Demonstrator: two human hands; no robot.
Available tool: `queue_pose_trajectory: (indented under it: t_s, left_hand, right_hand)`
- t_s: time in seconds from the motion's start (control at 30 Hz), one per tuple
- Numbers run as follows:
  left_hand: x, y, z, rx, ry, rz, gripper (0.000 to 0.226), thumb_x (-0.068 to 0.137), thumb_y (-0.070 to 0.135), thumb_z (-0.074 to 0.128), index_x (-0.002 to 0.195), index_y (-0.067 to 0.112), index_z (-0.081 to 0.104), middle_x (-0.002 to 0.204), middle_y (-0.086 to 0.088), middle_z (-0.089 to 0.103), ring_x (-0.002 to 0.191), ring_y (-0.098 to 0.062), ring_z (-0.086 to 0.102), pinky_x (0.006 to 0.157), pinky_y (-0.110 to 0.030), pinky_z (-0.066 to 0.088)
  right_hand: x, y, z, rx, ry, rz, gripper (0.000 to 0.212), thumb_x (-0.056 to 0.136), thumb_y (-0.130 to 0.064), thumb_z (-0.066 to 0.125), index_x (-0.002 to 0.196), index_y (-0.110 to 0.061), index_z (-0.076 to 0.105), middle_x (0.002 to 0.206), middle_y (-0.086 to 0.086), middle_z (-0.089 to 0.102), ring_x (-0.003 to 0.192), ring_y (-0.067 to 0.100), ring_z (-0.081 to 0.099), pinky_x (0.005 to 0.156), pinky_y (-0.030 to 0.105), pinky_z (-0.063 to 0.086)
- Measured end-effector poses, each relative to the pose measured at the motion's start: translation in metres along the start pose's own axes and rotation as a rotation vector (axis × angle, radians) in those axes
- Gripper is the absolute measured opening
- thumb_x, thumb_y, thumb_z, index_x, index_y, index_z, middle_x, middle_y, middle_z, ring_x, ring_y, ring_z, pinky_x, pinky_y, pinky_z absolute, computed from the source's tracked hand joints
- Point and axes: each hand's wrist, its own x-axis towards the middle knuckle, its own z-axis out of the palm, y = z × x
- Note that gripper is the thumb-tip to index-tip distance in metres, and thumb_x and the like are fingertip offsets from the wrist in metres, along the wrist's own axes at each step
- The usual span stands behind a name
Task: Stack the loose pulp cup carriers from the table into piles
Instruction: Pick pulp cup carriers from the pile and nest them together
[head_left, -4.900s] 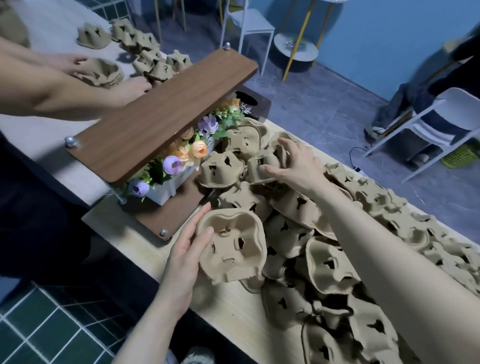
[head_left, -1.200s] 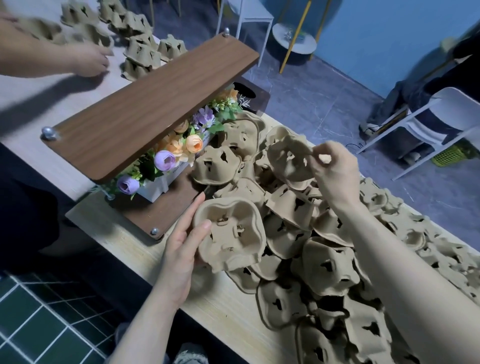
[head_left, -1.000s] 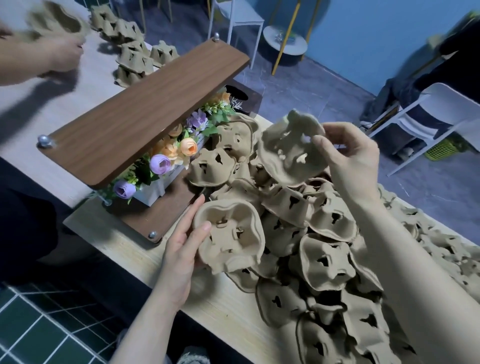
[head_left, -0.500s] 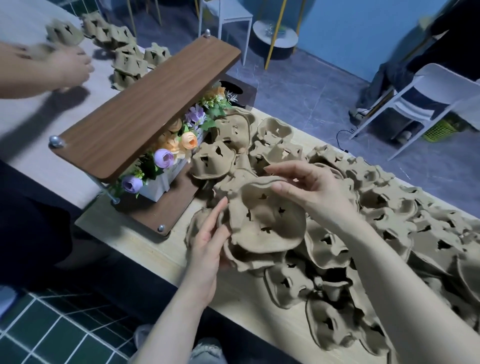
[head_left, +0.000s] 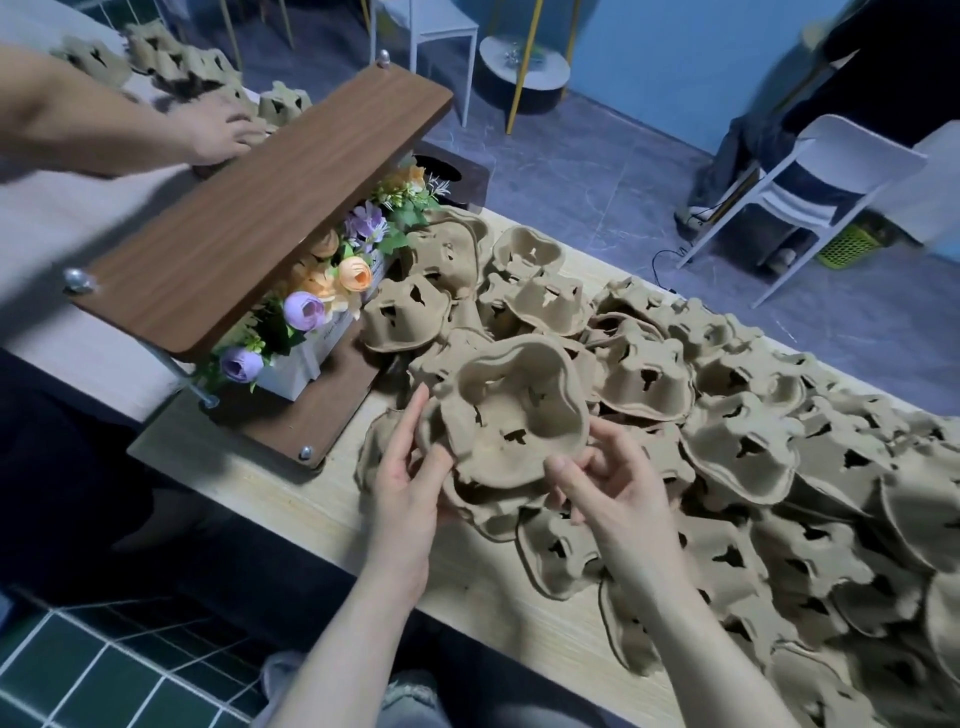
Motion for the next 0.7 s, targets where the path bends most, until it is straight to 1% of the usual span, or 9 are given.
queue_pose_trajectory:
  t_s: [0.07,0.17,0.27,0.33,0.4,0.5,0.57,0.63,0.7]
  left_hand:
    - [-0.002,0.001,-0.001,0.006,-0.031,-0.016,0.049,0.091,0.019,0.061,0.132,0.047,0.054,0.134,0.014,0.063,0.128,-0.014,0.057,0.108,-0.056,0.043]
    - [-0.004,0.003,-0.007,0.035,-0.061,-0.031,0.058,0.082,0.029,0.073,0.135,0.043,0.055,0.129,0.014,0.066,0.122,-0.010,0.061,0.107,-0.047,0.046]
    - [-0.006,0.007,-0.011,0.043,-0.103,-0.038,0.057,0.082,0.028,0.064,0.138,0.033,0.054,0.115,0.024,0.070,0.107,0.003,0.065,0.100,-0.034,0.050]
    - [-0.008,0.008,-0.012,0.054,-0.120,-0.020,0.055,0.084,0.026,0.060,0.139,0.029,0.054,0.110,0.029,0.070,0.104,0.010,0.063,0.095,-0.026,0.048]
    - [-0.010,0.007,-0.012,0.066,-0.128,-0.012,0.054,0.085,0.028,0.058,0.139,0.027,0.054,0.115,0.030,0.068,0.109,0.011,0.060,0.100,-0.029,0.044]
    - [-0.013,0.002,-0.014,0.053,-0.140,-0.008,0.052,0.087,0.029,0.052,0.139,0.026,0.053,0.119,0.027,0.067,0.116,0.005,0.059,0.100,-0.032,0.046]
    - [-0.013,-0.002,-0.016,0.029,-0.136,-0.001,0.051,0.087,0.027,0.052,0.139,0.027,0.053,0.122,0.021,0.068,0.119,0.000,0.060,0.095,-0.025,0.050]
    - [-0.014,-0.004,-0.017,-0.007,-0.133,0.004,0.052,0.087,0.024,0.053,0.139,0.025,0.053,0.123,0.019,0.068,0.119,0.000,0.060,0.088,-0.017,0.051]
    - [-0.013,-0.006,-0.018,-0.029,-0.130,0.006,0.046,0.091,0.019,0.051,0.137,0.026,0.054,0.121,0.018,0.069,0.115,0.001,0.062,0.082,-0.014,0.052]
  right_hand:
    - [0.001,-0.001,0.000,0.027,0.032,-0.003,0.021,0.092,-0.006,0.061,0.106,-0.021,0.060,0.068,0.002,0.056,0.054,0.014,0.049,0.050,0.020,0.041]
    - [0.007,-0.011,-0.009,0.008,0.070,-0.015,0.025,0.097,-0.005,0.053,0.106,-0.025,0.063,0.073,0.005,0.056,0.053,0.013,0.047,0.047,0.018,0.041]
    - [0.017,-0.023,-0.019,-0.060,-0.036,-0.039,0.028,0.098,-0.005,0.049,0.105,-0.026,0.066,0.066,-0.004,0.058,0.047,0.007,0.043,0.042,0.012,0.034]
    - [0.023,-0.026,-0.022,-0.140,-0.166,-0.032,0.028,0.099,-0.006,0.049,0.108,-0.025,0.068,0.078,-0.006,0.068,0.057,0.005,0.052,0.050,0.013,0.039]
    - [0.025,-0.026,-0.020,-0.160,-0.270,0.013,0.026,0.098,-0.010,0.052,0.110,-0.025,0.069,0.096,-0.004,0.073,0.076,0.006,0.062,0.063,0.017,0.048]
    - [0.027,-0.020,-0.012,-0.143,-0.276,0.046,0.022,0.095,-0.014,0.055,0.111,-0.021,0.069,0.099,0.003,0.073,0.090,0.015,0.064,0.080,0.029,0.053]
    - [0.027,-0.016,-0.008,-0.141,-0.205,0.030,0.021,0.097,-0.012,0.055,0.112,-0.019,0.069,0.096,0.014,0.071,0.086,0.019,0.061,0.078,0.035,0.050]
    - [0.025,-0.013,-0.006,-0.141,-0.141,0.014,0.020,0.097,-0.013,0.056,0.111,-0.018,0.069,0.089,0.024,0.065,0.074,0.015,0.056,0.068,0.027,0.047]
    - [0.022,-0.012,-0.005,-0.154,-0.124,-0.005,0.019,0.097,-0.015,0.057,0.111,-0.017,0.069,0.079,0.007,0.066,0.064,0.003,0.054,0.058,0.014,0.043]
